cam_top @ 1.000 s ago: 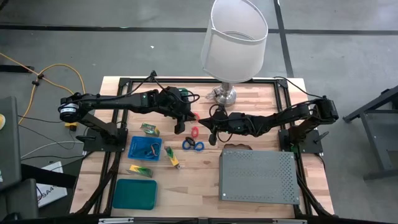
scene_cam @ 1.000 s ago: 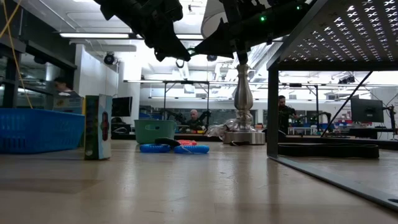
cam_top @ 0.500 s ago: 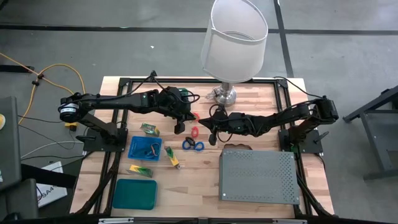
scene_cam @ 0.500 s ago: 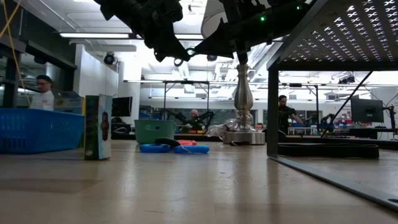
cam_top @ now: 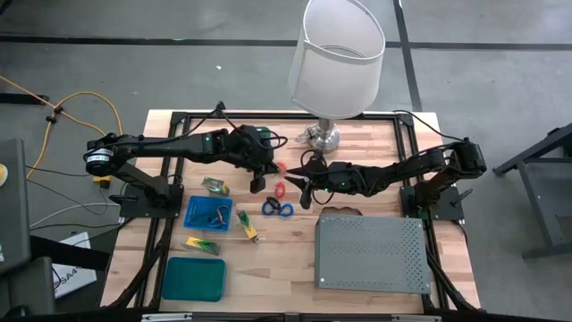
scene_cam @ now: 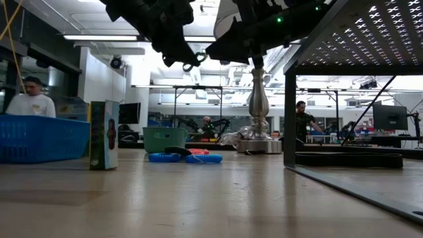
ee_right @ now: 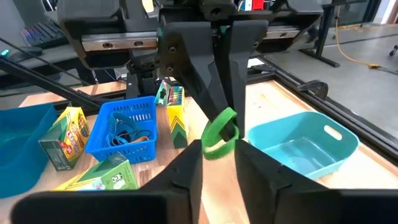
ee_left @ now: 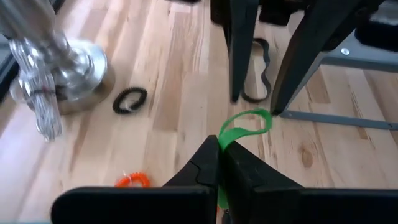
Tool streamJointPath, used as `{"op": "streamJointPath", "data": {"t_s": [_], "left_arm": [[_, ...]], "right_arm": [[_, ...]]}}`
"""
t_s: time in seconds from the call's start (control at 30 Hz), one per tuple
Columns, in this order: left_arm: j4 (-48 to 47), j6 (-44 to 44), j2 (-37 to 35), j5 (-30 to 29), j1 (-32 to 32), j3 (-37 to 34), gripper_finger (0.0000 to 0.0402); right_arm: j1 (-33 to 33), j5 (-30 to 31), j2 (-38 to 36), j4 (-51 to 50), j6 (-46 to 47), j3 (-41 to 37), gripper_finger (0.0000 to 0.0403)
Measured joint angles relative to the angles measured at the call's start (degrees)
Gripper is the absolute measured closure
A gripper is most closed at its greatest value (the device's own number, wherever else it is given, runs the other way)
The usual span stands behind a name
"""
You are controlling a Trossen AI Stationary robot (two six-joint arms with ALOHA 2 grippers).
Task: Pick & Place Office Desk Supplies
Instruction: Put the green rubber bands into the top blue bin
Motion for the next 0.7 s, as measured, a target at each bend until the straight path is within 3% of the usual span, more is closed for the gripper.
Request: {"op": "streamJointPath", "data": {"t_s": [0.3, 0.57, 0.7], "left_arm": [[-13.33, -7.15, -2.27, 0.02, -0.6, 0.0, 0.0399], [-20.61, -12.09, -6.19, -0.19, -6.29, 0.0, 0.0399], [-22.22, -14.58, -7.63, -5.49, -10.76, 0.0, 0.0399]], "right_arm": [[0.0, -0.03, 0.02, -4.56, 1.57, -0.01, 0.0288], [0.0, -0.04, 0.02, -8.25, 2.74, -0.02, 0.0292], [0.0, -0.02, 0.02, -9.16, 5.56, -0.02, 0.0292]]}}
